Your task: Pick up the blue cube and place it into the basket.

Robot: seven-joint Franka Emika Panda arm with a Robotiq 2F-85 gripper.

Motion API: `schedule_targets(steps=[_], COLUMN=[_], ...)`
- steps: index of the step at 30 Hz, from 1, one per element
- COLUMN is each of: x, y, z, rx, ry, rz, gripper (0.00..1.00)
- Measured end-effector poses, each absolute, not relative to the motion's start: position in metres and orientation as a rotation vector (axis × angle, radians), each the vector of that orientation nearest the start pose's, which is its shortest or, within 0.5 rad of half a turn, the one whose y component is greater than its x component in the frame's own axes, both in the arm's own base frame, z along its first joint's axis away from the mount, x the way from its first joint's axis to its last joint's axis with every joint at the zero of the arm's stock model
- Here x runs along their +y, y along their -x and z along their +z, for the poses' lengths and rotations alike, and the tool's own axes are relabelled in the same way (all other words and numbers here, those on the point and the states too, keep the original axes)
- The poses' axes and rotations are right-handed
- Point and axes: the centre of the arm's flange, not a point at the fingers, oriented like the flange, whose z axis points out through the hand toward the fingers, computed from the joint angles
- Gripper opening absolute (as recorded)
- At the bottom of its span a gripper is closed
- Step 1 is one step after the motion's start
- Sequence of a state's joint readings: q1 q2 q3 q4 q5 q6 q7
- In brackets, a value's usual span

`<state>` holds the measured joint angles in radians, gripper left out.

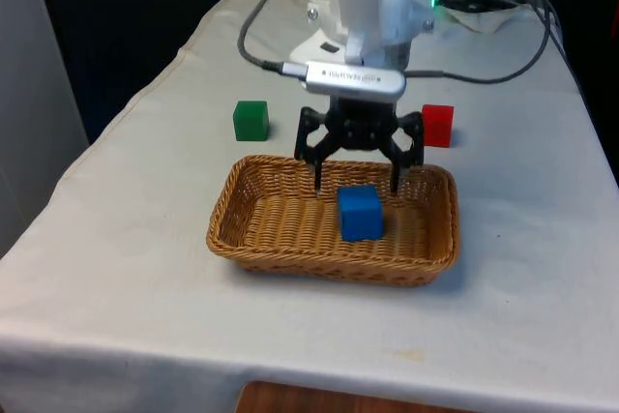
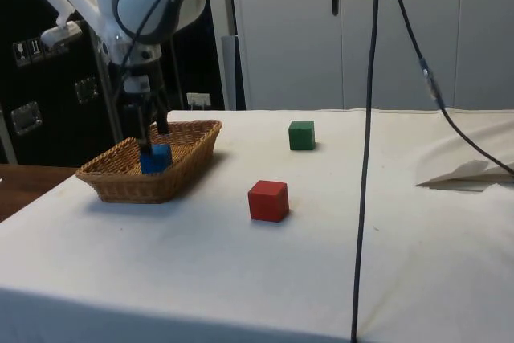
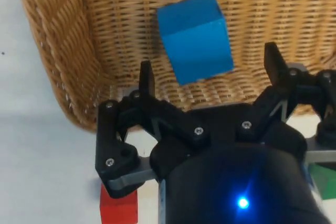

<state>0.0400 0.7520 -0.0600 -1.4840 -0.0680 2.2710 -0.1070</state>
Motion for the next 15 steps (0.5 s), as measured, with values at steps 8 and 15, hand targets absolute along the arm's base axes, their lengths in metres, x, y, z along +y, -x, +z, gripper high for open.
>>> schedule_targets(steps=[8, 15], x=[-0.009, -0.010], y=[-0.717, -0.706], z=[0.256, 0.286], rx=[-0.242, -0.250], ry=[3.229, 3.235], rz=[-0.046, -0.034], gripper=[1.00, 1.00])
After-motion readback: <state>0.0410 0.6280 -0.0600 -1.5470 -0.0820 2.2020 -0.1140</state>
